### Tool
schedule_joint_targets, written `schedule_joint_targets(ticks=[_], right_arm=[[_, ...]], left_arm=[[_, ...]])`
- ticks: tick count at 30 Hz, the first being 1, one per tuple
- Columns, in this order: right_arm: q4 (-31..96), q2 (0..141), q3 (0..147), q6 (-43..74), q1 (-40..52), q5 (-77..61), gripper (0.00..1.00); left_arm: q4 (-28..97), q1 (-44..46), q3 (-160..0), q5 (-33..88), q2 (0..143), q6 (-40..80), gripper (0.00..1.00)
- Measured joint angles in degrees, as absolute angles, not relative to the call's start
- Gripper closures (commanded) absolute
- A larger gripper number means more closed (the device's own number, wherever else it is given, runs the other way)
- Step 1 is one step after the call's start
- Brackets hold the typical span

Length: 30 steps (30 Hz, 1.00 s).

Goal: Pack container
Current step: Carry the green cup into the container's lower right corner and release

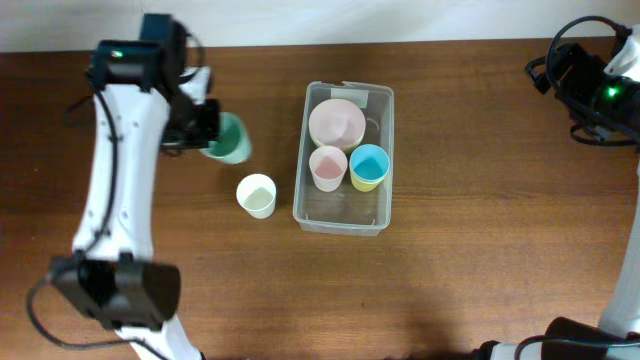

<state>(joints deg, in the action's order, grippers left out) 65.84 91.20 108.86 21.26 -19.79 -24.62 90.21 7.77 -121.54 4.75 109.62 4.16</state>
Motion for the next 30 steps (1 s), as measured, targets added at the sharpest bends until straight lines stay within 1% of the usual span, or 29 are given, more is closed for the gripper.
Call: schedule_joint_targets(ticks=[4,8,11,15,21,25,28,30], right_arm=[[65.82,91.2,108.86,21.28,-19.79,-24.62,0.01],[65.82,91.22,108.86,21.26,-19.79,-24.62,0.01],[65.82,91.22,108.86,21.23,-19.79,-24.6,0.01],[65.84,91.22,108.86,21.26,-19.79,-24.64,0.01],[65.82,91.2,108.86,21.26,-19.79,-24.62,0.01],[65.82,91.22,108.86,21.26,-19.79,-24.62,0.01],[65.82,91.22,108.86,21.26,-19.79,-24.62,0.01],[65.84,91.22,108.86,21.26,-19.79,-24.64,0.01]], left_arm=[[88.42,18.5,-121.84,5.85,107.98,4.16,0.99],[81.91,28.77,-120.51,5.3,108.73,4.16,0.99],[77.54,34.79,-118.21,3.99,109.23,4.16,0.99],[74.59,39.48,-115.37,2.81,111.5,4.16,0.99],[73.8,40.8,-113.34,1.89,119.2,4.16,0.98],[73.56,40.75,-113.25,1.48,122.43,4.16,0.91],[72.97,40.75,-113.25,1.41,124.33,4.05,0.8],[72.36,40.75,-113.23,1.21,125.45,4.05,0.7]])
